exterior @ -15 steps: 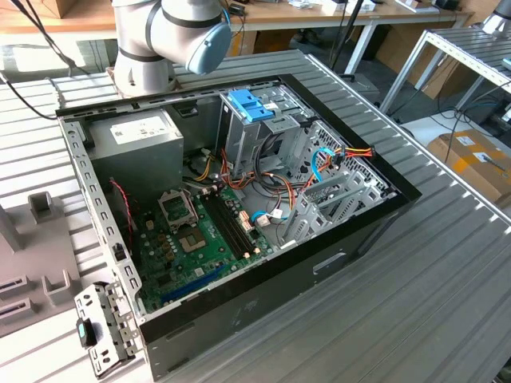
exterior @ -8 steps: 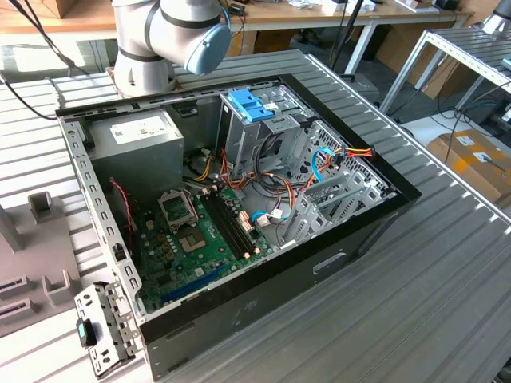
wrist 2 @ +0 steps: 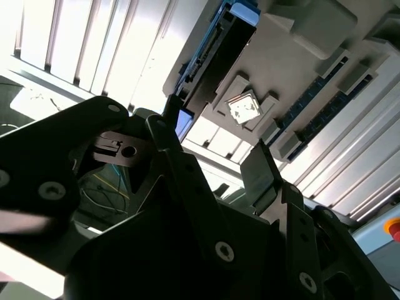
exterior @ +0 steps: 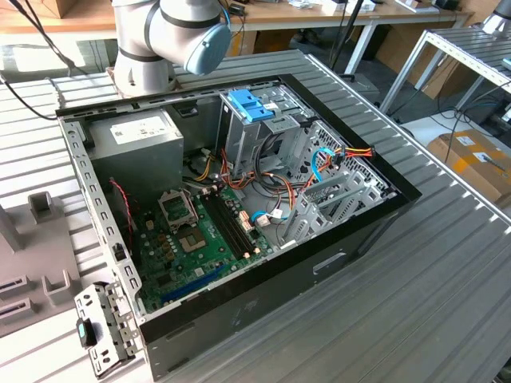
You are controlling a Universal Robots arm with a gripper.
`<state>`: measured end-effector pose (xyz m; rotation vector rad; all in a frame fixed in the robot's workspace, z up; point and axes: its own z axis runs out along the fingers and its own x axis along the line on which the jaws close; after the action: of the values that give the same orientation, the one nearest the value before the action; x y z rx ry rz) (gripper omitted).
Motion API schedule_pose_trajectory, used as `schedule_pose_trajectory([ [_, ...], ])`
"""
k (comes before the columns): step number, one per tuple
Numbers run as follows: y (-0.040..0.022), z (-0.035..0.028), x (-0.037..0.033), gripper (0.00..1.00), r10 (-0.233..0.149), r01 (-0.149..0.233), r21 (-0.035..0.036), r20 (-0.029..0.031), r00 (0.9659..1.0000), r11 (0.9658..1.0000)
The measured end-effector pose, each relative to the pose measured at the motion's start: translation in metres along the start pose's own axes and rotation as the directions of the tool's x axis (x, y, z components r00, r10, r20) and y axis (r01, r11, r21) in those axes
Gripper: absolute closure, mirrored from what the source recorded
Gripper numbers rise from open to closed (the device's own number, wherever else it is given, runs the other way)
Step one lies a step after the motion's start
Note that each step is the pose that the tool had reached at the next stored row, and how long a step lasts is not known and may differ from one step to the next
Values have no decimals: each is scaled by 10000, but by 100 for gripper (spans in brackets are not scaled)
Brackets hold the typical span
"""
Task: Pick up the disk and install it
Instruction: 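Pick up the disk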
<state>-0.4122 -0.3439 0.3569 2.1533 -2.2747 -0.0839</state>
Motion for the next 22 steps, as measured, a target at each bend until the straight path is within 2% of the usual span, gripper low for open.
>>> schedule_pose_trajectory([
  [17, -1, 31, -2, 34, 13, -13, 0, 4, 10000, 10000],
  [22, 8, 46, -28, 34, 12, -12, 0, 20, 10000, 10000],
])
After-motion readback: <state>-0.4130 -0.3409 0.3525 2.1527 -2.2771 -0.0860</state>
